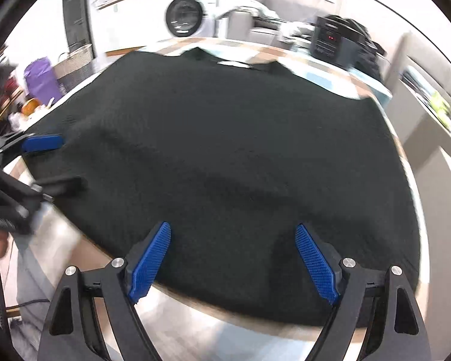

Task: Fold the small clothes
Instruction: 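Smooth the black sweater flat with both open grippers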

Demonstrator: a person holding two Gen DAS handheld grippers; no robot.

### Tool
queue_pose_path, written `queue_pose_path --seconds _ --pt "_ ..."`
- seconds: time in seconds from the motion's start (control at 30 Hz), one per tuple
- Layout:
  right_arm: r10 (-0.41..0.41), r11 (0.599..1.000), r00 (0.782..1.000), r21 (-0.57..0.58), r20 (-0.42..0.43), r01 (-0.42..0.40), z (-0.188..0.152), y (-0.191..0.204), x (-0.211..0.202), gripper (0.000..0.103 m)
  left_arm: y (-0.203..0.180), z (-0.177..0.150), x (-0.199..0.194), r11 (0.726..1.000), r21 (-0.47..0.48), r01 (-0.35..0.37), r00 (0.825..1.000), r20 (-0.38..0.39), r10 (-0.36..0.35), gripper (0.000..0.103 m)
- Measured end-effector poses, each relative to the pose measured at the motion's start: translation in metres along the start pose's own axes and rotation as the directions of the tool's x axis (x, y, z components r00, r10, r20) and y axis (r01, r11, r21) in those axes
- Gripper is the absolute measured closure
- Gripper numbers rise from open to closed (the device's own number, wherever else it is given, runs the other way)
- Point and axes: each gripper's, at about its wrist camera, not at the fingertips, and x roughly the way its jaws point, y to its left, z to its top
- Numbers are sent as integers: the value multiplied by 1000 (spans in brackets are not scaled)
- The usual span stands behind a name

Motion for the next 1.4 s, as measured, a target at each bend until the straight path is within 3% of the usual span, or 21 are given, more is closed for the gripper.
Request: queue_pose_path --seconds 0.13,0.23,0.33,0.63,0.77,0.97,1.1,1.23,1.4 --pt "-60 988 998 137 -28 64 -19 -51 -10 17 24 -15 -14 998 -36 45 999 13 -44 2" --pt "-145 971 988 184 -46 151 -30 -74 -18 17 35 -23 -23 998 -52 21 1000 17 -20 2" --pt "-162 956 985 239 -66 173 -34 -87 -20 17 48 -28 -27 996 -85 -9 1000 16 11 2" --pt "-130 963 992 236 -7 128 7 -52 -13 14 56 -5 -37 990 -141 -17 998 56 25 2" --pt "-270 956 963 124 21 266 21 -34 -15 14 48 13 -23 989 -127 -74 996 41 80 2" --pt "-300 941 954 163 -4 296 11 -58 -21 14 50 24 9 988 -104 -117 993 -15 116 2" --pt "-239 950 970 214 41 225 9 -67 -42 14 52 26 6 988 -117 -101 995 -3 101 2" --pt "-172 971 981 182 88 154 26 -50 -42 14 38 38 5 994 -89 -65 998 19 67 2" --pt "-32 991 998 130 51 25 52 -25 6 14 20 54 24 999 -35 -35 999 2 35 2"
